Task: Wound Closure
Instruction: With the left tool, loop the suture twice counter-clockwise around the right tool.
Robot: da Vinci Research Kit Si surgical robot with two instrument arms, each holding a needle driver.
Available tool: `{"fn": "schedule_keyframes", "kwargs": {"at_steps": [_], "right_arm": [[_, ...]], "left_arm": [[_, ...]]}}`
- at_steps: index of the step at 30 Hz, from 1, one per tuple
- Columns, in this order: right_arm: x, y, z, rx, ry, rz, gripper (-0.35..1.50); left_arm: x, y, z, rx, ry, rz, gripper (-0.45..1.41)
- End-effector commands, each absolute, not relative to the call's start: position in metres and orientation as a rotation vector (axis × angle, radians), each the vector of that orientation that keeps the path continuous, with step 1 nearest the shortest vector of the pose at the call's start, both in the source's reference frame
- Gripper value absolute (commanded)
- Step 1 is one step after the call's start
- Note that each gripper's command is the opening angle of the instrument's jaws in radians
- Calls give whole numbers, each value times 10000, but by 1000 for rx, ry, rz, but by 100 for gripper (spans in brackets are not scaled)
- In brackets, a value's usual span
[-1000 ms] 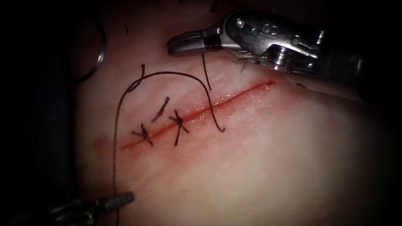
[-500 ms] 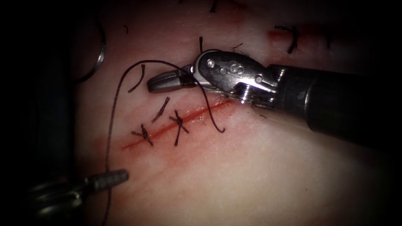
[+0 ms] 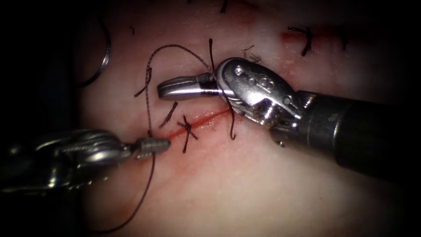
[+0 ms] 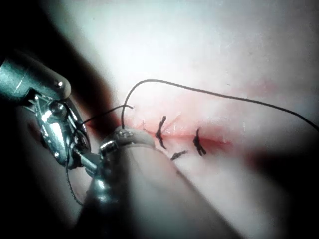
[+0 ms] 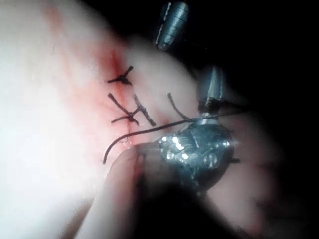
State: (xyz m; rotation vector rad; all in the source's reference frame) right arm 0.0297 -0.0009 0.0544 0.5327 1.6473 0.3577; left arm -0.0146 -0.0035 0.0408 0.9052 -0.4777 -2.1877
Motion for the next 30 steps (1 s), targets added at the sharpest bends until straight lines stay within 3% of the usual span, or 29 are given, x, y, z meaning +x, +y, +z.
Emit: {"fn": "schedule_keyframes", "kwargs": {"at_steps": [1, 24, 25, 26, 28, 30], "right_arm": [[306, -6, 544, 535, 1652, 355, -35], [321, 4, 528, 491, 1703, 410, -35], [325, 3, 529, 475, 1703, 415, 14], [327, 2, 530, 469, 1695, 418, 47], [330, 0, 531, 457, 1667, 413, 98], [331, -3, 533, 438, 1606, 388, 118]], "left_arm": [[-154, -25, 412, 906, -479, -2185, -35], [-215, -20, 398, 984, -418, -2145, -35], [-217, -21, 396, 987, -415, -2151, -35], [-221, -23, 393, 985, -417, -2146, -35], [-225, -26, 389, 979, -421, -2129, -35], [-227, -27, 384, 977, -413, -2113, -35]]}}
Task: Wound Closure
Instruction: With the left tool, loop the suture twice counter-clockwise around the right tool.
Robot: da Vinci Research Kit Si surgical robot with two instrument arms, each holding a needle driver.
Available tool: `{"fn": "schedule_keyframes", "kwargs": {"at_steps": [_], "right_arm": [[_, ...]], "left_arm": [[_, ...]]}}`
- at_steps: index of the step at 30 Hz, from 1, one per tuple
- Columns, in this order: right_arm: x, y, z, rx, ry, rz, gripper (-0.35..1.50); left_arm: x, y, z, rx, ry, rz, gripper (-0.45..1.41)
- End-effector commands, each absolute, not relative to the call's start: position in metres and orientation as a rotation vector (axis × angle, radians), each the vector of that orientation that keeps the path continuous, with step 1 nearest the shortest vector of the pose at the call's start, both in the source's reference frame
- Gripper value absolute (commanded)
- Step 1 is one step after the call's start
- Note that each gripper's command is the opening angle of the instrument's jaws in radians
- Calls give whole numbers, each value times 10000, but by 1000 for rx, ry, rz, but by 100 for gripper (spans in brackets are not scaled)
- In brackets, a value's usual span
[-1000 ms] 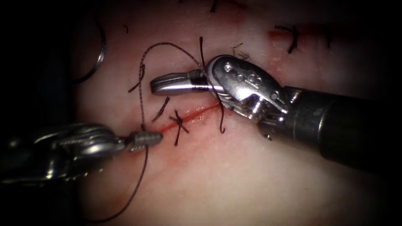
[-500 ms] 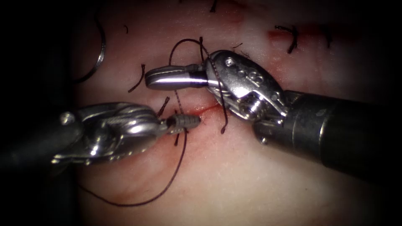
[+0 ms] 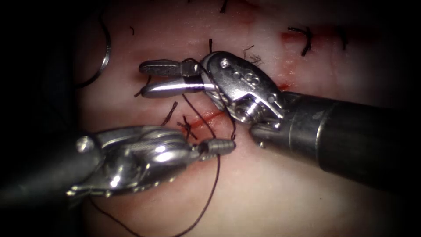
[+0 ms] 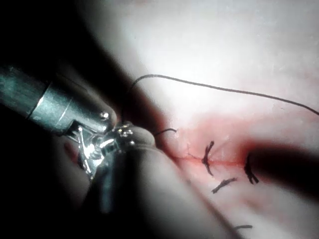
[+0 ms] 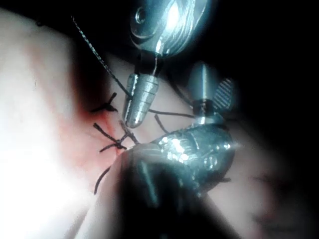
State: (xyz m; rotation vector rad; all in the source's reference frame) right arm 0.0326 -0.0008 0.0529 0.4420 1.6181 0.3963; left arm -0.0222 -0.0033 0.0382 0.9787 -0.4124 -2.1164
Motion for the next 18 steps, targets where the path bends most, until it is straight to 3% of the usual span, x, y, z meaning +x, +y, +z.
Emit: {"fn": "schedule_keyframes", "kwargs": {"at_steps": [1, 8, 18], "right_arm": [[331, -4, 534, 439, 1565, 375, 121], [320, -13, 537, 450, 1403, 298, 121], [295, -34, 529, 643, 1361, 65, 94]], "left_arm": [[-228, -27, 382, 978, -407, -2111, -35], [-213, -21, 363, 949, -380, -2085, -35], [-184, 4, 349, 918, -376, -2069, -35]]}}
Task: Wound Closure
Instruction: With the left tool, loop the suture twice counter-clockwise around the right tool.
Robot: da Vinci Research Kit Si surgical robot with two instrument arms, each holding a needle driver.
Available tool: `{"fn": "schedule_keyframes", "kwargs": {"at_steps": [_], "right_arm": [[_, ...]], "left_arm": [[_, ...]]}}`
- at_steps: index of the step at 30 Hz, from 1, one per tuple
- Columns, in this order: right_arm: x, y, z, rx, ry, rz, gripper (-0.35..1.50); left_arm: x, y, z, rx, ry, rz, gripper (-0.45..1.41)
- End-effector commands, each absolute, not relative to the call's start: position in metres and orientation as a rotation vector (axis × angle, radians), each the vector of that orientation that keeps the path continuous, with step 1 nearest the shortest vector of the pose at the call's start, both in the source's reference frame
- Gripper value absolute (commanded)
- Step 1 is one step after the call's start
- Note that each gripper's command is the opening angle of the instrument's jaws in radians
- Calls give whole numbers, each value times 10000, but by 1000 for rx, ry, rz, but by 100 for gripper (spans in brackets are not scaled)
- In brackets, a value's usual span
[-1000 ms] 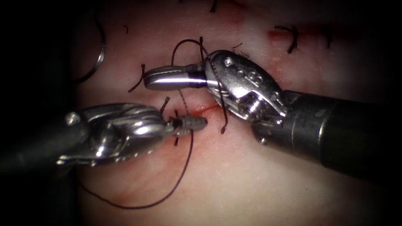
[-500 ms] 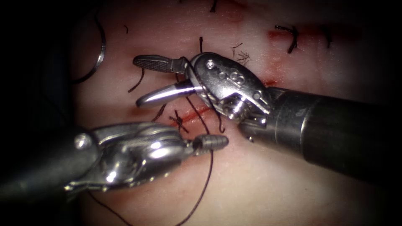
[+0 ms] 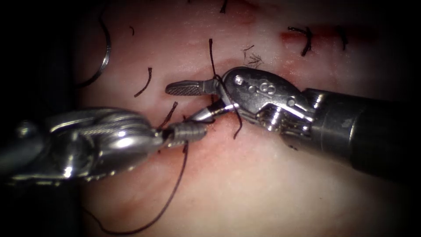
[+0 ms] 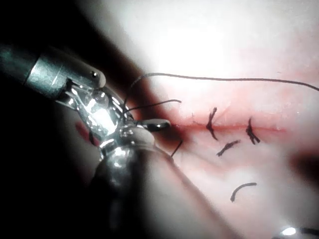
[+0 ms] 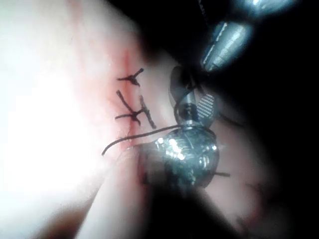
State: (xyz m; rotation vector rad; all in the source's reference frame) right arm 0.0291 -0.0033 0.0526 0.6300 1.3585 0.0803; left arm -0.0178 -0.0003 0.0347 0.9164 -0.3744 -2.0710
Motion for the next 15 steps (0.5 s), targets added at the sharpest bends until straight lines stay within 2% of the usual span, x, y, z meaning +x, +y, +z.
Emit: {"fn": "schedule_keyframes", "kwargs": {"at_steps": [1, 6, 15], "right_arm": [[293, -43, 530, 692, 1364, 28, 91], [287, -77, 537, 854, 1343, -73, 73], [279, -79, 535, 937, 1447, -43, 71]], "left_arm": [[-182, 11, 349, 919, -371, -2064, -35], [-179, 36, 354, 931, -359, -2064, -35], [-178, 42, 398, 926, -362, -2039, -35]]}}
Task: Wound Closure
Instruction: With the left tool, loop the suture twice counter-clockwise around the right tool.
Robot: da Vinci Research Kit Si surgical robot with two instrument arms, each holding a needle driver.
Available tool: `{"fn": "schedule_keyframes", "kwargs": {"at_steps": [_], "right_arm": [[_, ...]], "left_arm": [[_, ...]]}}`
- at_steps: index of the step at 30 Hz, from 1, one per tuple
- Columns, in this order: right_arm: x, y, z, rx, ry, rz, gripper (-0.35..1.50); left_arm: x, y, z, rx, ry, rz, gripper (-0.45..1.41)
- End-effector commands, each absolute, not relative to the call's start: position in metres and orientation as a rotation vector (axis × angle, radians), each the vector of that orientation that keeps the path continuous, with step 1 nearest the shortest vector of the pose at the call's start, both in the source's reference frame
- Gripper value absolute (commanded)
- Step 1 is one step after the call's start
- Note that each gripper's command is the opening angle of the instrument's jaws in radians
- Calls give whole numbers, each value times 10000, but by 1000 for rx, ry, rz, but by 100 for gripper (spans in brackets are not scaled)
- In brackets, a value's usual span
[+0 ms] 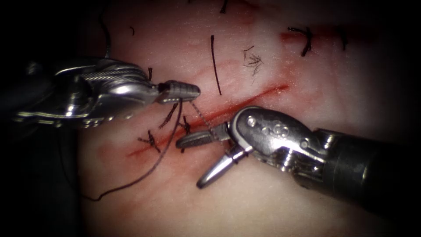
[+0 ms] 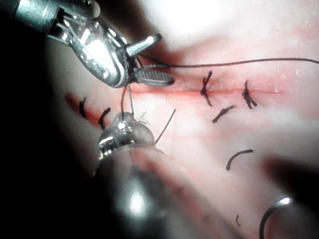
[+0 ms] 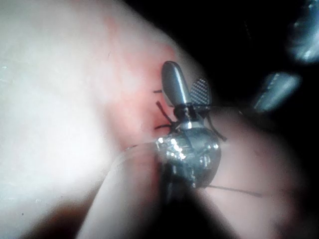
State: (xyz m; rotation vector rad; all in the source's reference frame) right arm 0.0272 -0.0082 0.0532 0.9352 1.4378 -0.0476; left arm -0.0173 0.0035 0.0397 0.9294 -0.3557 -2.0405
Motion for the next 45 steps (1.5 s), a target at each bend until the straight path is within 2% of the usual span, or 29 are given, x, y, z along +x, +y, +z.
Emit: {"fn": "schedule_keyframes", "kwargs": {"at_steps": [1, 12, 29, 32, 37, 45], "right_arm": [[279, -79, 535, 940, 1464, -39, 71], [269, -75, 535, 988, 1704, 131, 64], [251, -17, 564, 827, 1893, 446, 57], [256, -10, 573, 756, 1878, 533, 52], [263, -5, 579, 622, 1732, 682, 47], [248, -16, 577, 457, 1584, 824, 27]], "left_arm": [[-178, 41, 404, 929, -360, -2047, -35], [-177, 32, 471, 943, -350, -2085, -35], [-167, -6, 482, 958, -330, -2139, -35], [-175, -13, 479, 935, -352, -2169, -35], [-193, -15, 477, 853, -393, -2276, -35], [-213, -16, 487, 826, -406, -2367, -35]]}}
